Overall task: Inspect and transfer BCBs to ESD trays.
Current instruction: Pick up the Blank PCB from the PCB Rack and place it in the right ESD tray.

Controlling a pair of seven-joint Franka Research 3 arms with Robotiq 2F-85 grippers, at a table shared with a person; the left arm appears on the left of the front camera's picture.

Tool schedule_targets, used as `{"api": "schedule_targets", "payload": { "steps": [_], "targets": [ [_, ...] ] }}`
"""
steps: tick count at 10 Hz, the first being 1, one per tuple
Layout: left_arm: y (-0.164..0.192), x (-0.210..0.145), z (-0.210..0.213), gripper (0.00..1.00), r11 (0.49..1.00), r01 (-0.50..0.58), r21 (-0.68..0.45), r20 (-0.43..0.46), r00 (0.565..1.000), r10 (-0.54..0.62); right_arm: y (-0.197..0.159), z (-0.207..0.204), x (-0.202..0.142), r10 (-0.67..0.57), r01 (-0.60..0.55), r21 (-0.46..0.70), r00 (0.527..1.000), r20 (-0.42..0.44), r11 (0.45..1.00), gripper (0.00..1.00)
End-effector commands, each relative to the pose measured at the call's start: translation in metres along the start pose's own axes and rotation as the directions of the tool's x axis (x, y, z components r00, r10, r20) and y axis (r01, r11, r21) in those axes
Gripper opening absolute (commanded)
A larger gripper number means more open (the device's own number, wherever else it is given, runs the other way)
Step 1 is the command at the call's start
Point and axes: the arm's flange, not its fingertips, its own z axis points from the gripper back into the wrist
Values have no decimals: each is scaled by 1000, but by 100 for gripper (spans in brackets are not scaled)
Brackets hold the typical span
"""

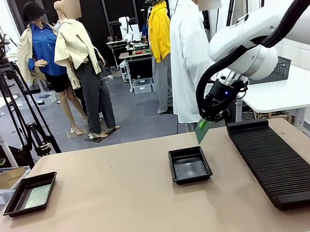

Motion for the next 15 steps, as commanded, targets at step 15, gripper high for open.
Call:
{"api": "schedule_targets", "payload": {
  "steps": [15],
  "targets": [
    [-2,0,1,100,1000,6,-2,-1,1000,-6,23,-124,3,-17,17,-41,1000,4,999,0]
  ]
}}
